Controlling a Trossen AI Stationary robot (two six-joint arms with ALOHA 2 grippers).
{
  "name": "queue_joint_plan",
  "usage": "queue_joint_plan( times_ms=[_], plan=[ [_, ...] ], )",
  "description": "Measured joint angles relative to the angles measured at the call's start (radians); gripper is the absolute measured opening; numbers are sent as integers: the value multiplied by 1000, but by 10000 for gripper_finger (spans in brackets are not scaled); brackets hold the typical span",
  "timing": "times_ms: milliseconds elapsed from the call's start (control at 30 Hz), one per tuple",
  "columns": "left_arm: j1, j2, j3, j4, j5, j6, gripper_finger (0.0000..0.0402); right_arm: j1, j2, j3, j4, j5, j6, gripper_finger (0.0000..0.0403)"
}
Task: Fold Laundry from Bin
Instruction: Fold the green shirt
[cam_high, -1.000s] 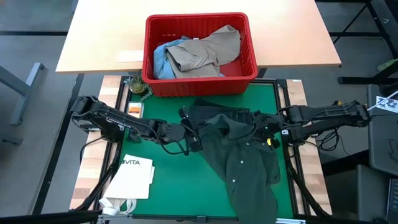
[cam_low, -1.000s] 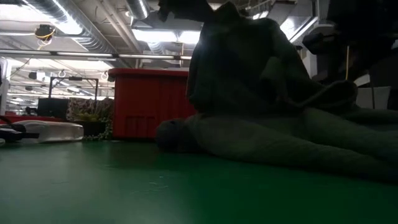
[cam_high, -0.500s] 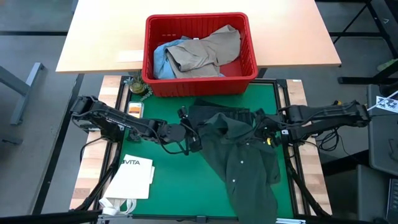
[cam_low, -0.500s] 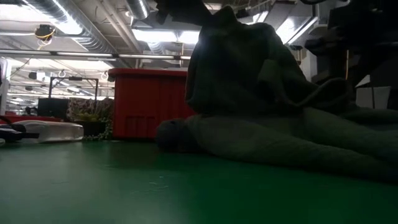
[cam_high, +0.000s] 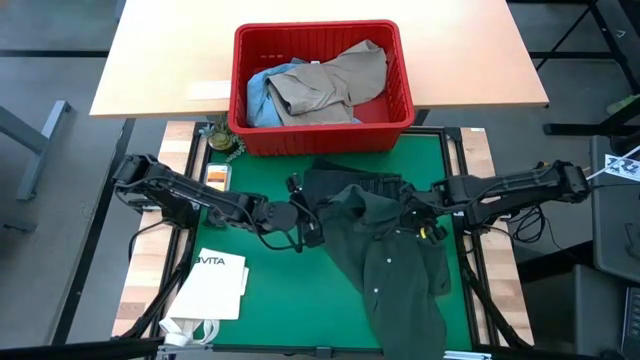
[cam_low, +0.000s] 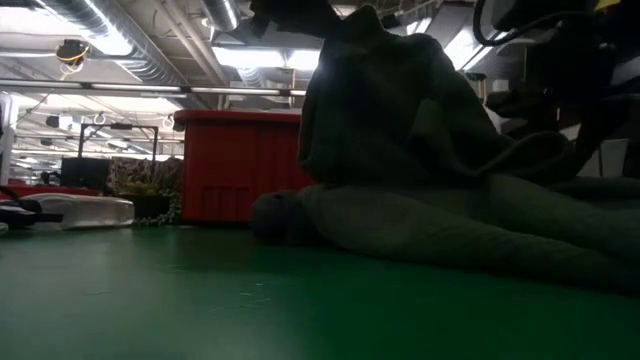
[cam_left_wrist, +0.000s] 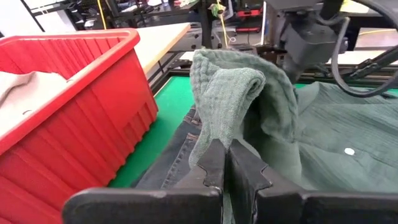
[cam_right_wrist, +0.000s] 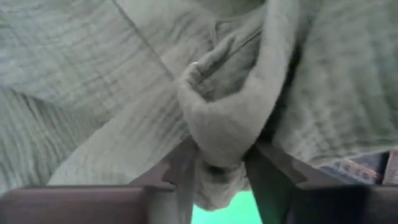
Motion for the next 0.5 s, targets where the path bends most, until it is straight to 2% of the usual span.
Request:
queue_joint_plan(
  times_ms=[200,400,500],
  plan=[
    [-42,0,0,0,-11,0,0,0,-3,0,17,61,30,16],
    [-132,-18,0,-3,-102,-21,0,0,-3,60,-27,171,59,29],
    [-196,-30,0,-5,-150,-84,0,0,-3,151,-64,258,50,13]
  ],
)
